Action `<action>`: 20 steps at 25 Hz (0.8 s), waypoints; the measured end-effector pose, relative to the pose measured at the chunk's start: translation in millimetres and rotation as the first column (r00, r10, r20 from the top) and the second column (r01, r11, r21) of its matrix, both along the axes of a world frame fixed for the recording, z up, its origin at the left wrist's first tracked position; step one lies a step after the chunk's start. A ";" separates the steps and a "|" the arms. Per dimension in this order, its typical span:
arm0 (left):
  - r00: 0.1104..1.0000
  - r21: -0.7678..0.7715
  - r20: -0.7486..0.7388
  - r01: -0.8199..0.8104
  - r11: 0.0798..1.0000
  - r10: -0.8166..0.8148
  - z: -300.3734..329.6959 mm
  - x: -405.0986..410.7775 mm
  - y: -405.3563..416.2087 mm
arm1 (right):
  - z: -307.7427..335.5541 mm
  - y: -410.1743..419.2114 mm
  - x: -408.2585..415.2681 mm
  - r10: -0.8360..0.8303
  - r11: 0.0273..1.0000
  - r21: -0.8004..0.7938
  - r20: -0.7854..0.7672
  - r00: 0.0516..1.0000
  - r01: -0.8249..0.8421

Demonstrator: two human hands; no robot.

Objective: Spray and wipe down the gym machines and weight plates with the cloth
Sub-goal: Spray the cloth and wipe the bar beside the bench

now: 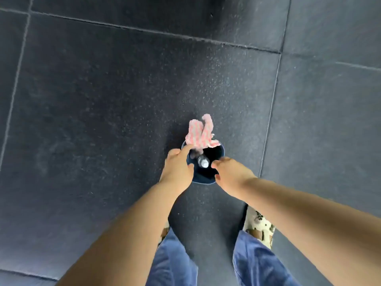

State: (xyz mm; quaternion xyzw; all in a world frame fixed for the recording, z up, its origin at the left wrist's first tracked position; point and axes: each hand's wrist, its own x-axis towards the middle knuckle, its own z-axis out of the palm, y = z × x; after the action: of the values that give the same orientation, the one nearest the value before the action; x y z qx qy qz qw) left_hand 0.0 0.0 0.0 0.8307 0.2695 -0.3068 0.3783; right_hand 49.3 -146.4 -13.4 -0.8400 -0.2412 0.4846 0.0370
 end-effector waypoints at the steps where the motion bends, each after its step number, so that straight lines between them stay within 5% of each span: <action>1: 1.000 0.019 0.007 -0.002 1.000 0.002 -13.3 4.1 1.3 | -13.3 7.8 -3.1 0.040 0.998 -0.040 -0.012 0.999 -0.040; 11: 0.994 -0.120 0.061 0.096 0.988 -0.089 -72.0 47.9 10.3 | -89.1 49.4 -5.8 0.350 0.929 -0.159 0.072 0.934 -0.335; 16: 0.964 -0.144 0.133 -0.212 0.967 0.231 0.9 49.2 14.4 | -6.1 38.3 0.2 0.056 0.998 0.032 0.057 0.997 -0.058; 20: 0.959 -0.133 0.223 -0.149 0.980 0.176 114.6 59.4 23.7 | 123.9 15.3 18.8 -0.185 0.942 0.297 0.067 0.980 0.157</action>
State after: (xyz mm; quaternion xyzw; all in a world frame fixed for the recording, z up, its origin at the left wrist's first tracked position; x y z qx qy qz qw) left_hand 59.4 23.7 114.6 0.8130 0.2724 -0.1900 0.4783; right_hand 68.2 -131.2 110.5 -0.8651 -0.2372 0.3988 0.1902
